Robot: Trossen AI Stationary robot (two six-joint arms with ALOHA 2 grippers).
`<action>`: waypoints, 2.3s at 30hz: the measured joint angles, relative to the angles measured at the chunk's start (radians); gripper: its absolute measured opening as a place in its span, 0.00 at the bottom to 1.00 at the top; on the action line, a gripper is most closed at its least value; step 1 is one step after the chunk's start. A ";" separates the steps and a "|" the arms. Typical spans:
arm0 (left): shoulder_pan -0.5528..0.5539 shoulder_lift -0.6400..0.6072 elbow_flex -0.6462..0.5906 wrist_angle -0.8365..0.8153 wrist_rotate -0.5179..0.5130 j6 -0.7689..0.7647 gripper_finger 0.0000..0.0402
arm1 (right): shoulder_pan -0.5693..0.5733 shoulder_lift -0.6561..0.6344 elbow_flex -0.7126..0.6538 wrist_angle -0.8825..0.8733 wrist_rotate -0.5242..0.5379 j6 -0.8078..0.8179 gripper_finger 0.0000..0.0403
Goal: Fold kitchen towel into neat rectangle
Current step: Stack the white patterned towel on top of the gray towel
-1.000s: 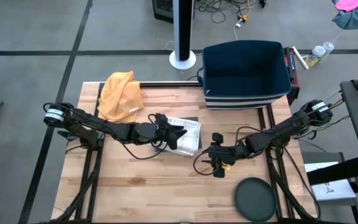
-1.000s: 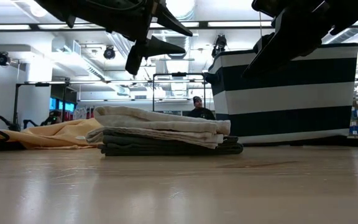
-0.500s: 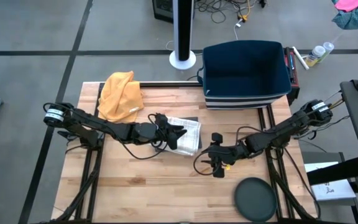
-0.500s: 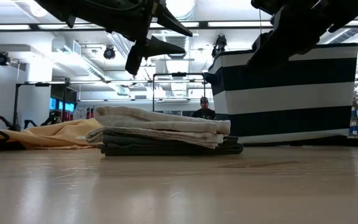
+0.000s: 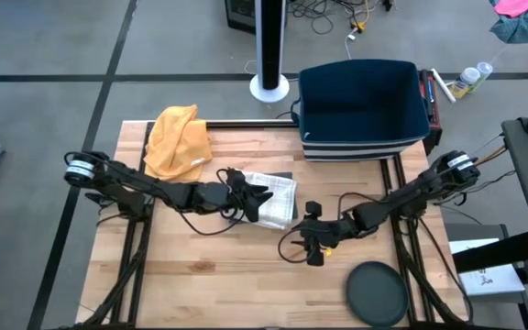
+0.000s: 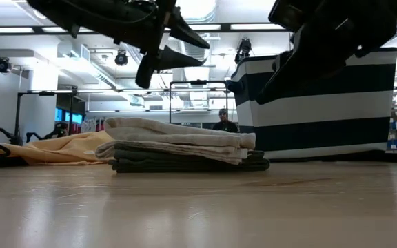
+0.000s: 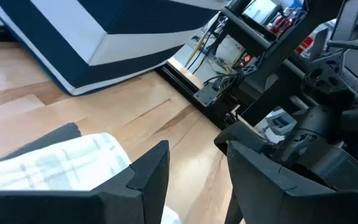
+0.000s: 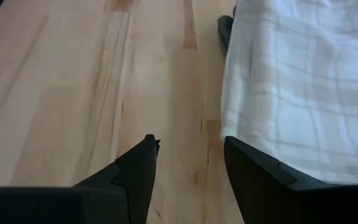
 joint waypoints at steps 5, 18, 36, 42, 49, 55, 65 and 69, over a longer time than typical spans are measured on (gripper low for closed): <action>0.000 -0.011 -0.057 0.087 0.000 0.080 0.38 | -0.008 0.037 0.054 -0.020 -0.001 0.005 0.45; -0.020 -0.114 -0.208 0.096 0.010 0.262 0.38 | -0.053 0.202 0.264 -0.149 0.008 -0.048 0.45; -0.164 -0.158 -0.206 -0.195 -0.012 0.353 0.38 | -0.117 0.308 0.366 -0.180 0.100 -0.046 0.45; -0.164 -0.218 -0.158 -0.442 -0.027 0.371 0.38 | -0.132 0.307 0.352 -0.283 0.106 0.043 0.45; -0.169 -0.278 -0.166 -0.589 -0.026 0.369 0.38 | -0.131 0.307 0.322 -0.281 0.106 0.135 0.45; -0.172 -0.236 -0.187 -0.586 -0.026 0.453 0.40 | -0.130 0.307 0.322 -0.252 0.106 0.147 0.45; -0.168 -0.221 -0.195 -0.590 -0.078 0.501 0.39 | -0.130 0.306 0.383 -0.255 0.105 0.131 0.45; -0.168 -0.221 -0.203 -0.596 -0.079 0.513 0.38 | -0.135 0.306 0.387 -0.256 0.106 0.129 0.45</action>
